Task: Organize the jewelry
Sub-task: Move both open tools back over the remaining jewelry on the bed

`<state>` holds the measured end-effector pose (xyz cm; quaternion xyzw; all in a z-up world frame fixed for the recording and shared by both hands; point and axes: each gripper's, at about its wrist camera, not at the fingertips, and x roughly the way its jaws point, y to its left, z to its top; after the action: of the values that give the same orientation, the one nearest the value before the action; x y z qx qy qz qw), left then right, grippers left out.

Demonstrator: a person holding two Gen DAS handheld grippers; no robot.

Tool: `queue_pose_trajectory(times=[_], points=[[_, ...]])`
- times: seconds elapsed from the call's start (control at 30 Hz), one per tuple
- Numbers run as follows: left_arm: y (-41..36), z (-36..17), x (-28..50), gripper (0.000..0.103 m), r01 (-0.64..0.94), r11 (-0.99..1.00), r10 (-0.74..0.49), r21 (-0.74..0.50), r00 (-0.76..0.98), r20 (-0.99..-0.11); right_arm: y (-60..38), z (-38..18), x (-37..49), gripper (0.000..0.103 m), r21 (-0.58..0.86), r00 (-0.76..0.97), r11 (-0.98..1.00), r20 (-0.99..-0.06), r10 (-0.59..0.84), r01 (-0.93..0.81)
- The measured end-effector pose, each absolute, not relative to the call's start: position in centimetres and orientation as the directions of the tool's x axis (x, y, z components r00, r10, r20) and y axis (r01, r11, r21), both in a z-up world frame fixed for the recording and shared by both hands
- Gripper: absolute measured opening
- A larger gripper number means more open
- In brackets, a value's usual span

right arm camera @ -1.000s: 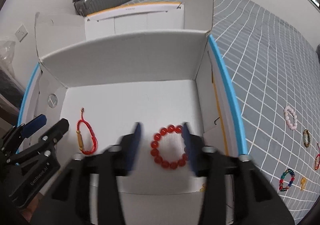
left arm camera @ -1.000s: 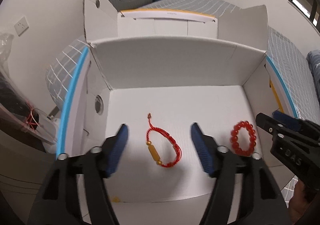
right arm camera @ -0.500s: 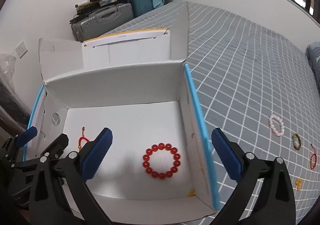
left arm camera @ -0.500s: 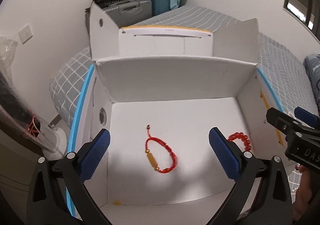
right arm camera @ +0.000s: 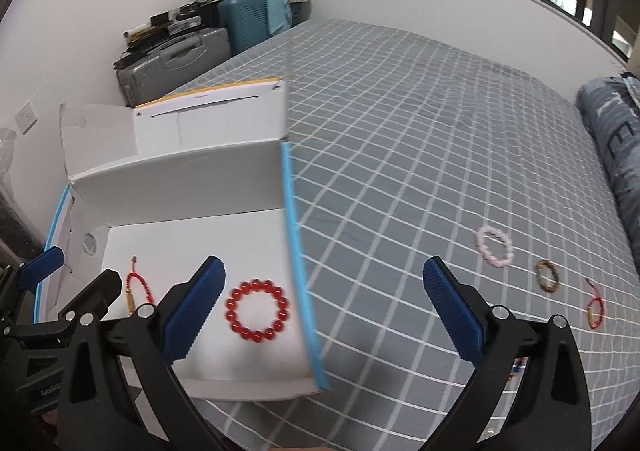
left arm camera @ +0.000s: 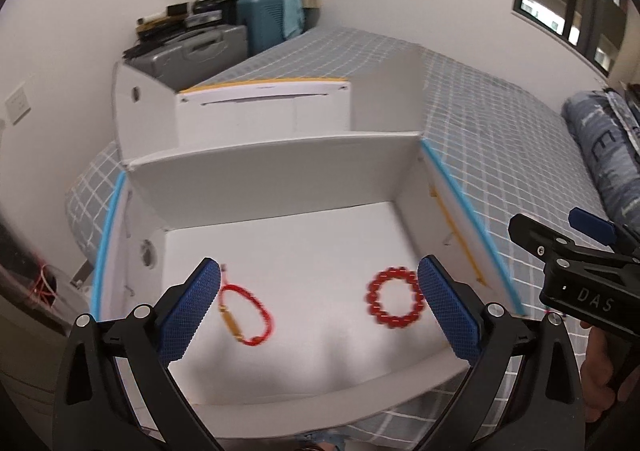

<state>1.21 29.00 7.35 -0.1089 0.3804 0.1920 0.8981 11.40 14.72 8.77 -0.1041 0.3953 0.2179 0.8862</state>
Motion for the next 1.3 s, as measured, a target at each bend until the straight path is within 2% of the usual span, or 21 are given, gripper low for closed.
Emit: queue_pose_trajectory(times=[0.77, 0.9, 1.3], points=[[13.7, 7.4, 6.6, 0.097, -0.194, 0.981, 0.115, -0.025, 0.675, -0.729, -3.5, 10.4, 12.9, 0.095, -0.030, 0.667, 0.969, -0.731, 0.146, -0.246], [11.3, 6.3, 7.3, 0.097, -0.154, 0.988, 0.082, -0.028, 0.668, -0.740, -6.6, 9.4, 13.5, 0.095, -0.064, 0.669, 0.975, -0.737, 0.097, -0.212], [4.6, 2.4, 8.7, 0.097, -0.042, 0.999, 0.004, -0.028, 0.614, -0.789, -14.5, 3.9, 15.5, 0.095, -0.035, 0.613, 0.991, -0.788, 0.052, -0.128]])
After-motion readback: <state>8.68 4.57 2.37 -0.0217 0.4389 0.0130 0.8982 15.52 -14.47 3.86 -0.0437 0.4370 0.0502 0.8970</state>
